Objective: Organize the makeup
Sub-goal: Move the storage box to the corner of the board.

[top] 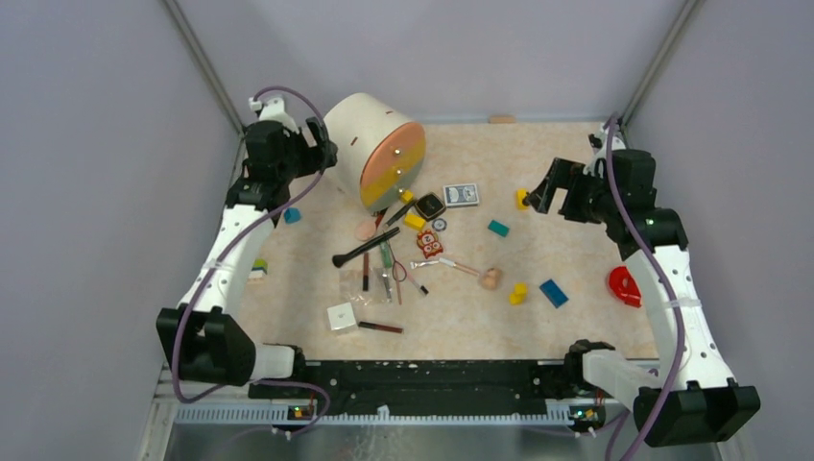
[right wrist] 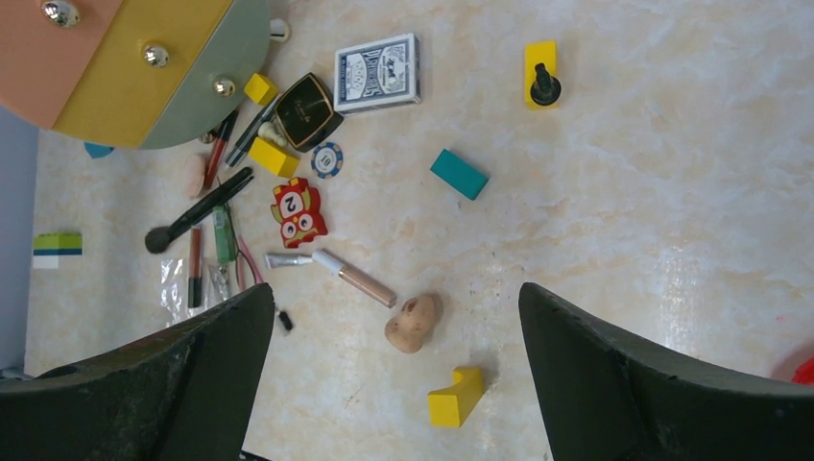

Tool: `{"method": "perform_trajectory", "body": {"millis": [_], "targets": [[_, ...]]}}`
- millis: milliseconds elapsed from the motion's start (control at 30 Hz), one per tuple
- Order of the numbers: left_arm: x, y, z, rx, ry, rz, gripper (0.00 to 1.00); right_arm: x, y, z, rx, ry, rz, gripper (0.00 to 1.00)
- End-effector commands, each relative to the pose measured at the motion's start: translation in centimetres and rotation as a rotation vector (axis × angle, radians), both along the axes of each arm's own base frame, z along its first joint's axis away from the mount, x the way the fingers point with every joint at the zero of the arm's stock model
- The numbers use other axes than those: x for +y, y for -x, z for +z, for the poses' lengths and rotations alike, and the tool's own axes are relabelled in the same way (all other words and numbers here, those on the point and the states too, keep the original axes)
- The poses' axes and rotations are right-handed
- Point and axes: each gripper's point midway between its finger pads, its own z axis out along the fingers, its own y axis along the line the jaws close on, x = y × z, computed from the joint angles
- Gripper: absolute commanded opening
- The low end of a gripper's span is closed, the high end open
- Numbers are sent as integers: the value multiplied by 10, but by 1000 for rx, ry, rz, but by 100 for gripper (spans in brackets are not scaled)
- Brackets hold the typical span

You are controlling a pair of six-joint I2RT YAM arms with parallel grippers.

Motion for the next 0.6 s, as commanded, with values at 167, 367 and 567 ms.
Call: {"method": "perform_trajectory", "body": {"millis": [167, 367, 567], "targets": [[-20, 10, -10, -17, 113, -75, 84, 6, -11, 7, -39, -34, 18, 96], [-27, -34, -26, -15, 141, -124, 86, 9, -11, 2, -35, -53, 22, 95], [-34, -78, -9, -58, 117, -189, 84, 14, -11, -3, -30, -87, 32, 94]]}}
